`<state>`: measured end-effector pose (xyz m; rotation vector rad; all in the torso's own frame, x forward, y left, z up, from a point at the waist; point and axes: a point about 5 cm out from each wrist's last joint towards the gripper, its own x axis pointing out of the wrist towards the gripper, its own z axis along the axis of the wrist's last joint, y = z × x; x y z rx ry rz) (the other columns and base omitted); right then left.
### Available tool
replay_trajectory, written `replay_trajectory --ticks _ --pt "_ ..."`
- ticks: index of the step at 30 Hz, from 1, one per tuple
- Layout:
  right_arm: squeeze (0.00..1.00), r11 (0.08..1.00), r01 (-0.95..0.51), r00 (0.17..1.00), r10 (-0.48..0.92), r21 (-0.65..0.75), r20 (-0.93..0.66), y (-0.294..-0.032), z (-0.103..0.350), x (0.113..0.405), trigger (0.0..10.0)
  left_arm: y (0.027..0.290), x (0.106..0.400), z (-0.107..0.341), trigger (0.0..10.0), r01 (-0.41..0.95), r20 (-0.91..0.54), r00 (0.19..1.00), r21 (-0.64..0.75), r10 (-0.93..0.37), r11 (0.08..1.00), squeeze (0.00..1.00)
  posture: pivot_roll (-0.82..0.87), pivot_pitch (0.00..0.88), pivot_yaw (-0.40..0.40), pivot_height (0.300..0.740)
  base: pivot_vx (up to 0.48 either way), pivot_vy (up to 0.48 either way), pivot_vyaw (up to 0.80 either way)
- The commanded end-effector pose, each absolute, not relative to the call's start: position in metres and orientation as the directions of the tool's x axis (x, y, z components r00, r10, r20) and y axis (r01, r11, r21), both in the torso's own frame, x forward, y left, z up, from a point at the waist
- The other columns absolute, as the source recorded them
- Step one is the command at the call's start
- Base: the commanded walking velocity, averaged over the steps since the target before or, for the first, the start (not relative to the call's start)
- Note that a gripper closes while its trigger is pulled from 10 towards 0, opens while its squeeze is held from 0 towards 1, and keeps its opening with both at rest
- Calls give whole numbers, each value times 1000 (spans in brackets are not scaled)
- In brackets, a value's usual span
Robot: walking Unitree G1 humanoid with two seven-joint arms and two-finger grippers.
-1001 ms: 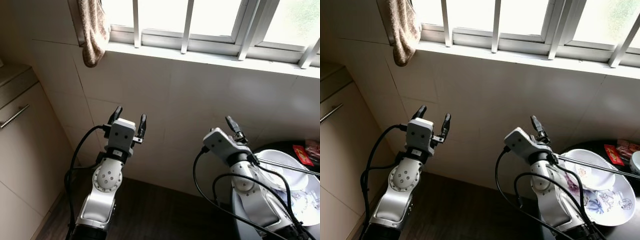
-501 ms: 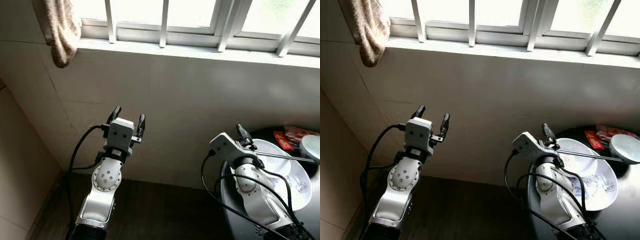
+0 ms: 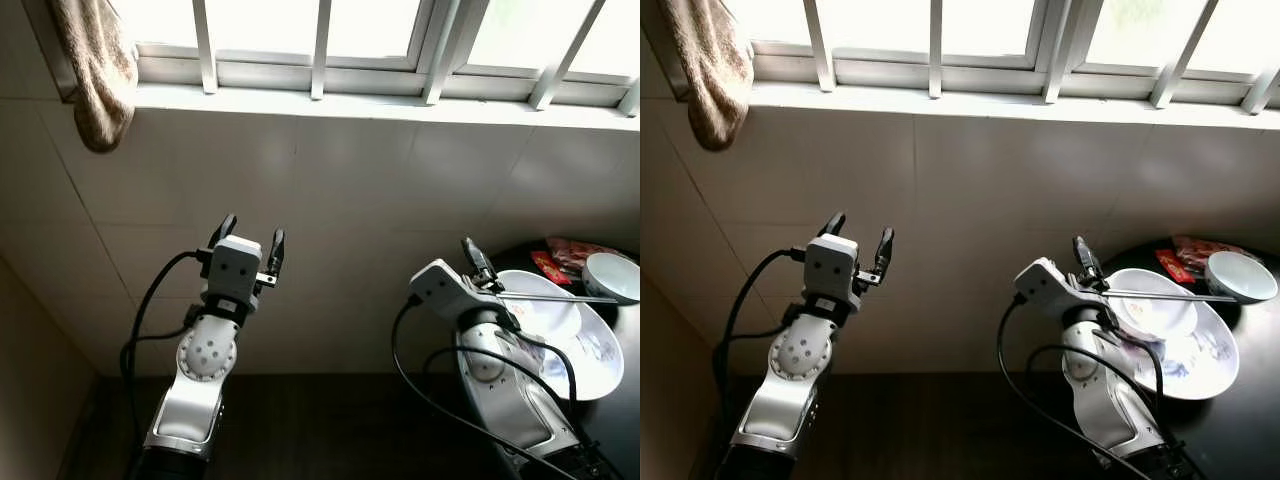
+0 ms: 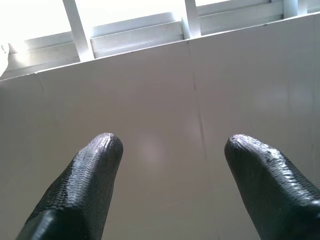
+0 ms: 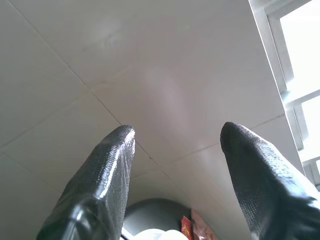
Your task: Kitchen organization
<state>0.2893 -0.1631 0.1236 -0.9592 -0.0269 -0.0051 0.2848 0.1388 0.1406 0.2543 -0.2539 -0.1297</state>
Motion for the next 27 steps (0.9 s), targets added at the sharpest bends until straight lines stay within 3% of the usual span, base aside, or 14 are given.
replay_trajectory --ticks 1,5,8,27 --pt "0 549 34 999 -3 -835 39 -168 125 289 10000 130 284 141 10000 122 232 955 266 -186 956 0 56 0 -55 740 0 0 0" --pt "0 496 12 999 33 -868 33 -169 122 289 10000 130 284 141 10000 125 229 955 269 -189 955 0 53 0 -53 740 0 0 0" --pt "0 408 -20 997 79 -913 13 -171 118 291 10000 129 284 140 10000 131 224 955 273 -195 953 0 55 0 -51 740 0 0 0" --pt "0 329 -180 981 124 -927 -146 -173 78 315 10000 129 285 138 10000 134 209 957 291 -199 947 0 77 0 -56 740 0 0 0"
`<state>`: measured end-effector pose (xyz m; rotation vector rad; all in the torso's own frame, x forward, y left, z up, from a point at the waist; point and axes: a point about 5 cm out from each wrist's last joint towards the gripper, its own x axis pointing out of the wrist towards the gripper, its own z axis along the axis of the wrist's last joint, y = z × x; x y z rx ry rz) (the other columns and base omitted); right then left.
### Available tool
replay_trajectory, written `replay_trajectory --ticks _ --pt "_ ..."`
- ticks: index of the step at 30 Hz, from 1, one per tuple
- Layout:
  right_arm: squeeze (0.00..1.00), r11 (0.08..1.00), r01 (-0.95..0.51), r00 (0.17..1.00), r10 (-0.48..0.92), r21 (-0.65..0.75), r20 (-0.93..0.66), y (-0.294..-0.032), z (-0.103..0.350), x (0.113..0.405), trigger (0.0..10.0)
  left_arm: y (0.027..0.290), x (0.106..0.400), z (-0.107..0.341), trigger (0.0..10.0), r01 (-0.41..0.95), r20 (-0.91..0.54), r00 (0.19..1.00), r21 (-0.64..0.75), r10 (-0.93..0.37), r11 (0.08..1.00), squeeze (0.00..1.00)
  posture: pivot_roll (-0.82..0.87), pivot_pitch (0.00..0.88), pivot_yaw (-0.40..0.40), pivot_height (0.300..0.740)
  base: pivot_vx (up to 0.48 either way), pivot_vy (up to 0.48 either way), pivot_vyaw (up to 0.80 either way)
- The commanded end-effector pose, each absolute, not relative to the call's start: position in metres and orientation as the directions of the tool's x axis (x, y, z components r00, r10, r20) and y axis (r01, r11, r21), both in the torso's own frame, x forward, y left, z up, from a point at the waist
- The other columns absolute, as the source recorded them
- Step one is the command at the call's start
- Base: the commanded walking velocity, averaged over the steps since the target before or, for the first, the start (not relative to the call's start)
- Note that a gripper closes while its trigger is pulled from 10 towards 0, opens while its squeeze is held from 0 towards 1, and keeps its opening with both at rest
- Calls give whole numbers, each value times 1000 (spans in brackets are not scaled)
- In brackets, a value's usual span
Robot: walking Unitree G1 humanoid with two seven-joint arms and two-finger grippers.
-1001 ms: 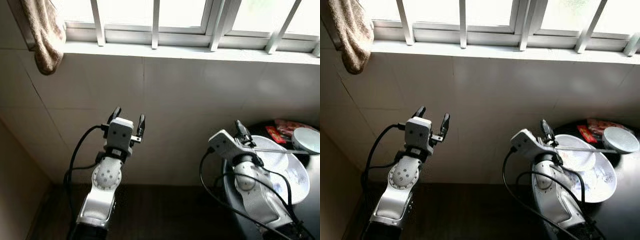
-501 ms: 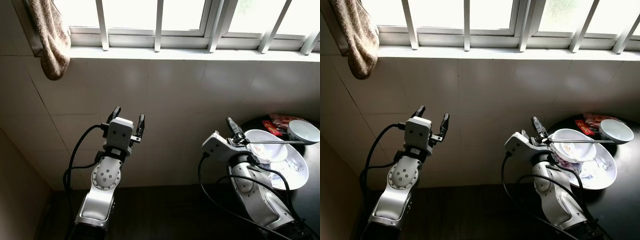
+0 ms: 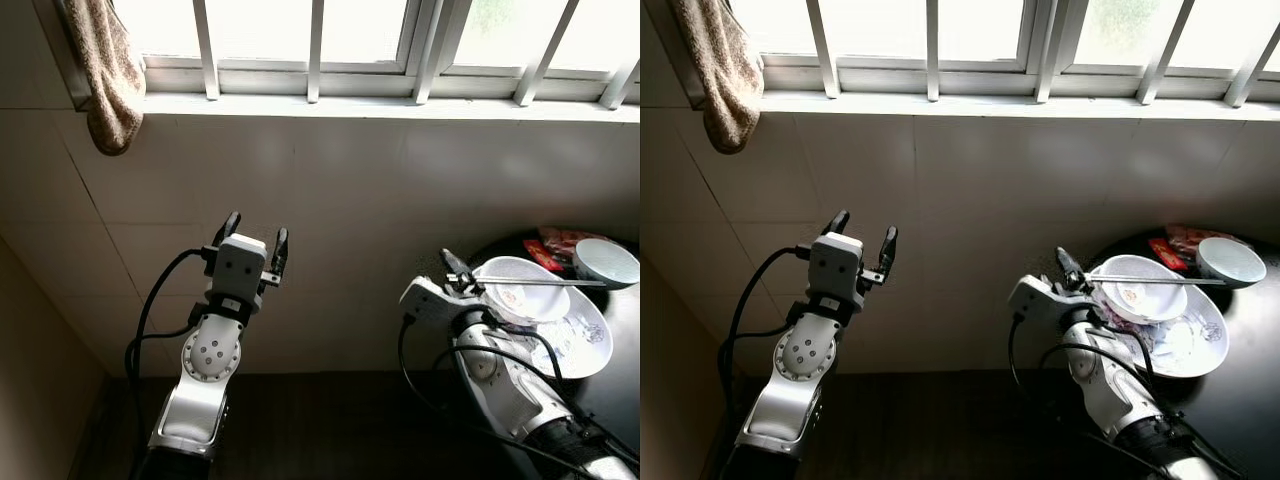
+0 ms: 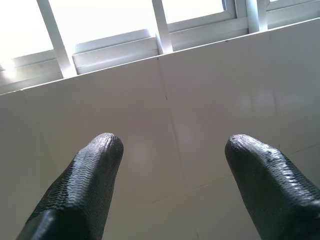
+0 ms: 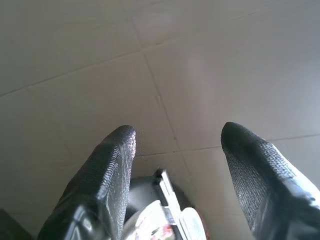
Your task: Kitchen organization
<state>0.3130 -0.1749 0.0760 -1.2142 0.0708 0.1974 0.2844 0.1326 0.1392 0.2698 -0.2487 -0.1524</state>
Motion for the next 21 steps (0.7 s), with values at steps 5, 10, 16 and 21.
replay_trajectory --ticks 5,10,16,21 --pt "0 278 -192 979 122 -941 -164 -177 76 323 10000 131 285 139 10000 128 209 958 293 -195 947 0 80 0 -55 740 0 0 0" --pt "0 238 -188 980 111 -953 -165 -182 75 329 10000 130 285 139 10000 130 210 958 294 -197 947 0 82 0 -54 740 0 0 0" --pt "0 195 -180 982 87 -964 -165 -190 73 336 10000 131 285 139 10000 128 210 958 296 -195 947 0 89 0 -57 740 0 0 0" --pt "0 188 -176 983 78 -966 -164 -194 75 341 10000 131 285 139 10000 128 209 958 297 -195 946 0 91 0 -54 740 0 0 0"
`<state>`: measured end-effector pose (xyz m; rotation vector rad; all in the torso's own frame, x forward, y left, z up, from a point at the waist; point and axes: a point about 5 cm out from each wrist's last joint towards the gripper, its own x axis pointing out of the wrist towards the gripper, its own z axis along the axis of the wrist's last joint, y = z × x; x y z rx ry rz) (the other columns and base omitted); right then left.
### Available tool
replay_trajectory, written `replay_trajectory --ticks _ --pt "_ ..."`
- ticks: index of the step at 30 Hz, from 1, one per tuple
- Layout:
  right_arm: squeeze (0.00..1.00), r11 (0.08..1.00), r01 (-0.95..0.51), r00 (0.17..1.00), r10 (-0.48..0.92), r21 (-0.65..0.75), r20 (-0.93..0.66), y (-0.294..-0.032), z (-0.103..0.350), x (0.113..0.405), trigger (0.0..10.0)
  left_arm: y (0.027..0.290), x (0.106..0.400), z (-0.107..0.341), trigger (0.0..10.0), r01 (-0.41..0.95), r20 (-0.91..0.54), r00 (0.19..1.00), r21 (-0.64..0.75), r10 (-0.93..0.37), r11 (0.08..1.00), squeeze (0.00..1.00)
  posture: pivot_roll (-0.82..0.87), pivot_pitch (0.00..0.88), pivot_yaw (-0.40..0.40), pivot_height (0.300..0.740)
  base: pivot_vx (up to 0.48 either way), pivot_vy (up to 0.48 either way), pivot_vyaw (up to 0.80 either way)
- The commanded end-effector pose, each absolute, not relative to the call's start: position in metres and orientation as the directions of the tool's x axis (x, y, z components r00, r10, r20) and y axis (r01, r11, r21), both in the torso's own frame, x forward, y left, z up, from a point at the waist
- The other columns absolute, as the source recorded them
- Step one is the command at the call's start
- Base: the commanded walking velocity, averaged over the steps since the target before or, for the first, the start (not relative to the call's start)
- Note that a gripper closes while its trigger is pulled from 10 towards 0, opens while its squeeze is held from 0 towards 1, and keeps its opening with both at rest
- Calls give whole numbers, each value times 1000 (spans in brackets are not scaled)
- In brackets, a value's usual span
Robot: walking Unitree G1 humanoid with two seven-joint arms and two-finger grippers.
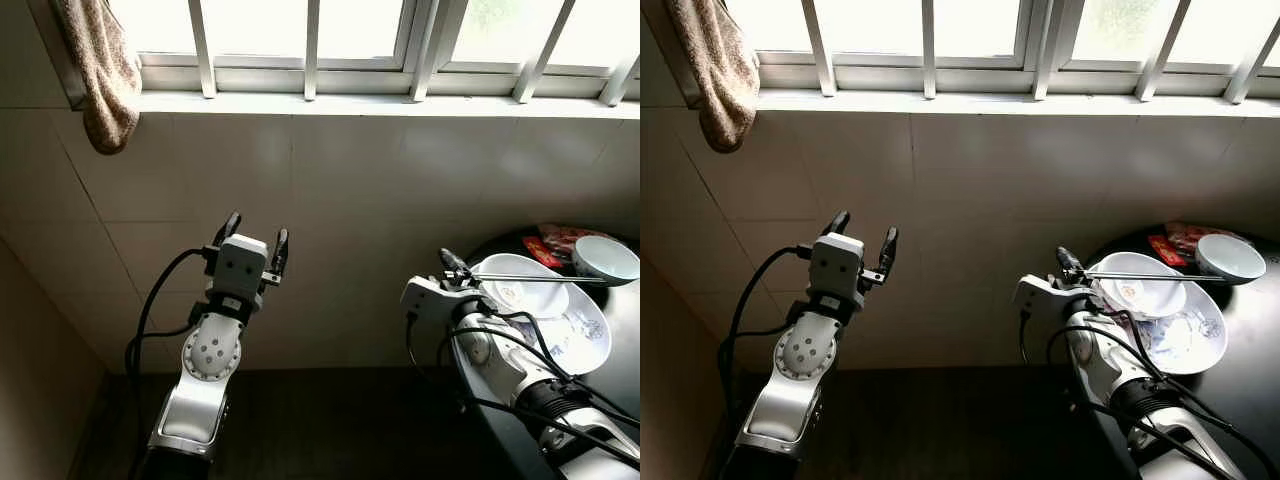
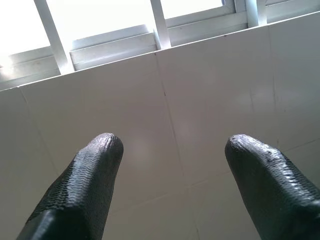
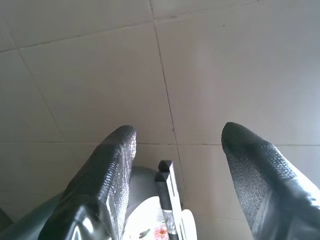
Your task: Kitchen organization
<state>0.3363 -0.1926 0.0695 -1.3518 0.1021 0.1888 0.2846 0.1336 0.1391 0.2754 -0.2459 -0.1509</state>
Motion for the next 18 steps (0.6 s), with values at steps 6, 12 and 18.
replay_trajectory --ticks 6,12,18 --pt "0 160 -155 988 55 -975 -148 -199 78 346 10000 132 285 140 10000 128 209 958 299 -196 946 0 98 0 -56 740 0 0 0" --pt "0 116 -133 991 42 -984 -129 -204 80 349 10000 131 284 139 10000 129 208 958 299 -196 946 0 98 0 -57 740 0 0 0" --pt "0 136 -158 987 13 -978 -157 -208 77 349 10000 131 284 139 10000 130 207 958 299 -197 945 0 103 0 -60 740 0 0 0"
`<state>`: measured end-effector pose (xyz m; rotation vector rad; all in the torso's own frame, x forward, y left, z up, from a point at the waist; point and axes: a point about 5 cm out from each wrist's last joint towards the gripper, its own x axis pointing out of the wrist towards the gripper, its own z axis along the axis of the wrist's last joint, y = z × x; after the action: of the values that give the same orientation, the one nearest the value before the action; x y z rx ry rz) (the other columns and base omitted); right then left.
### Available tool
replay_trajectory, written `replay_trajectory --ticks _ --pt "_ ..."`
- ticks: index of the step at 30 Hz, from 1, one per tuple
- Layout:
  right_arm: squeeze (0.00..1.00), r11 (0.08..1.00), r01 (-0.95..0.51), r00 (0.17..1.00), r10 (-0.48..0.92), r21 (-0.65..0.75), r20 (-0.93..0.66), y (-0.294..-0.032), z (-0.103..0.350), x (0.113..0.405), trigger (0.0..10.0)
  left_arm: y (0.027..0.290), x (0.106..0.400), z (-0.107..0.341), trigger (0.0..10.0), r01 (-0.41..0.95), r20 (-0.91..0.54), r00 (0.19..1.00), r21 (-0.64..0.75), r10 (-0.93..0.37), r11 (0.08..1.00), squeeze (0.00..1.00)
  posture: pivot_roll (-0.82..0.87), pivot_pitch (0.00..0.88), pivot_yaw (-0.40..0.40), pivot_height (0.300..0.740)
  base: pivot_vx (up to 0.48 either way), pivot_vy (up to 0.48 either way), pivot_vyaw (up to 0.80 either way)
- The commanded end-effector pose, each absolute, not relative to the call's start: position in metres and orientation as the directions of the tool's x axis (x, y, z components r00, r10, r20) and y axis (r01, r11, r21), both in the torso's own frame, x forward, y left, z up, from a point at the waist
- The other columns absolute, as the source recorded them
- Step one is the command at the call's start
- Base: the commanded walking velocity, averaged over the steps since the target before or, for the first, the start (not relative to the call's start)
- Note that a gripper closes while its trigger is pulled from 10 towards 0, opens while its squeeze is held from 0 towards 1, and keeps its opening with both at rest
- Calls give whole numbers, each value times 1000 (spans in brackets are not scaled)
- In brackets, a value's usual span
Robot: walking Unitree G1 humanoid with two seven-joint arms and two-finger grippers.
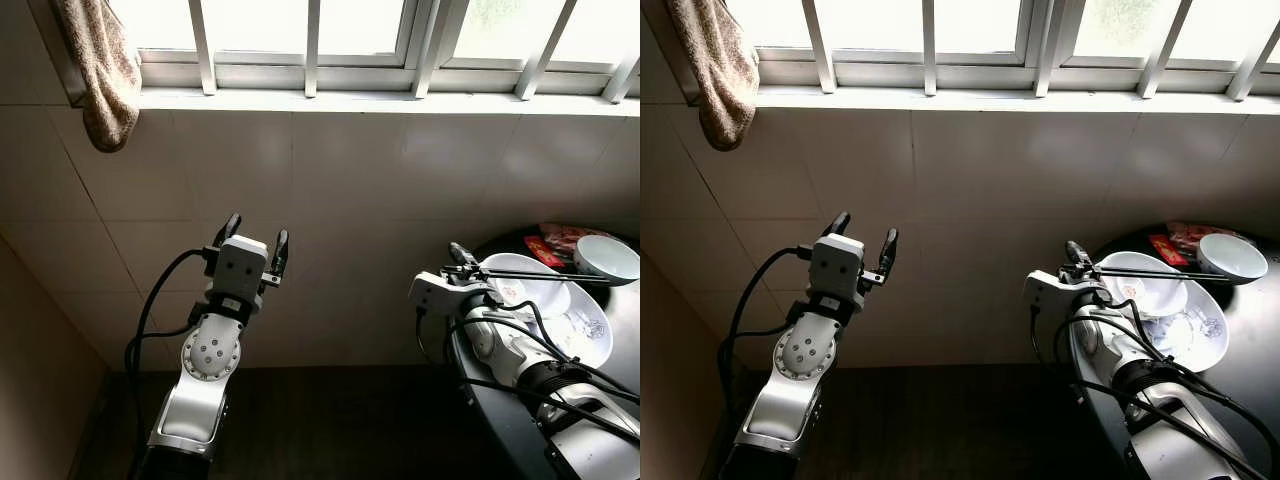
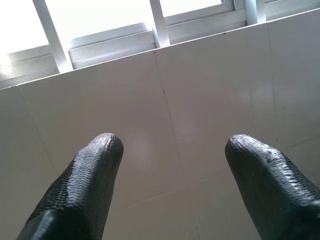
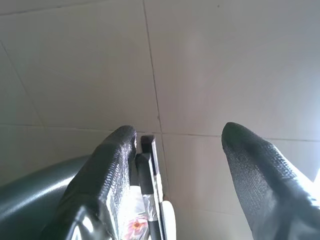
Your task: Kitchen organization
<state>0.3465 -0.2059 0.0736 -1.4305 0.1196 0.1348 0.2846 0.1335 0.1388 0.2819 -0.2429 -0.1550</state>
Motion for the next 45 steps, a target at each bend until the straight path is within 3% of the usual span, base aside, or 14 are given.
replay_trajectory --ticks 1,16,17,18,19,23,24,25,30,31,32,34,35,45 --pt "0 145 -168 986 0 -975 -169 -209 76 349 10000 131 284 139 10000 130 207 958 298 -197 946 0 104 0 -60 740 0 0 0" --pt "0 155 -152 984 -65 -976 -164 -216 75 349 10000 130 283 137 10000 132 203 959 300 -199 945 0 109 0 -62 740 0 0 0" --pt "0 157 -154 984 -65 -975 -166 -216 74 349 8431 130 283 137 10000 133 203 959 300 -199 945 0 109 0 -62 740 0 0 0" --pt "0 157 -155 984 -65 -975 -167 -216 74 349 8431 130 283 137 10000 133 203 959 300 -199 944 0 109 0 -62 740 0 0 0" --pt "0 162 -158 983 -66 -974 -171 -216 73 348 5020 130 283 137 10000 132 203 959 301 -199 944 0 109 0 -62 740 0 0 0" --pt "0 186 -174 979 -74 -967 -191 -217 71 347 3020 129 284 137 10000 133 203 959 301 -200 944 0 109 0 -61 740 0 0 0" --pt "0 186 -174 979 -74 -967 -191 -217 71 347 3020 129 284 137 10000 133 203 959 301 -200 944 0 109 0 -61 740 0 0 0" --pt "0 202 -183 976 -79 -962 -202 -217 70 347 941 129 283 137 10000 134 200 959 301 -201 944 0 108 0 -61 740 0 0 0" --pt "0 211 -186 975 -85 -960 -207 -219 69 346 2824 130 283 137 10000 133 199 959 302 -199 944 0 110 0 -62 740 0 0 0" --pt "0 203 -181 975 -88 -962 -202 -219 69 346 4824 130 283 137 10000 133 199 960 303 -199 944 0 111 0 -63 740 0 0 0" --pt "0 202 -180 976 -90 -963 -201 -220 69 346 8980 130 283 137 10000 132 199 960 303 -198 944 0 111 0 -63 740 0 0 0" --pt "0 201 -179 976 -90 -963 -200 -220 69 346 8980 130 283 137 10000 132 199 960 303 -198 944 0 111 0 -63 740 0 0 0" --pt "0 188 -175 977 -91 -966 -195 -220 71 347 10000 130 283 137 10000 132 198 960 303 -198 944 0 111 0 -63 740 0 0 0" --pt "0 160 -169 978 -91 -972 -185 -220 72 348 10000 131 282 135 10000 135 193 961 305 -200 943 0 111 0 -62 740 0 0 0"
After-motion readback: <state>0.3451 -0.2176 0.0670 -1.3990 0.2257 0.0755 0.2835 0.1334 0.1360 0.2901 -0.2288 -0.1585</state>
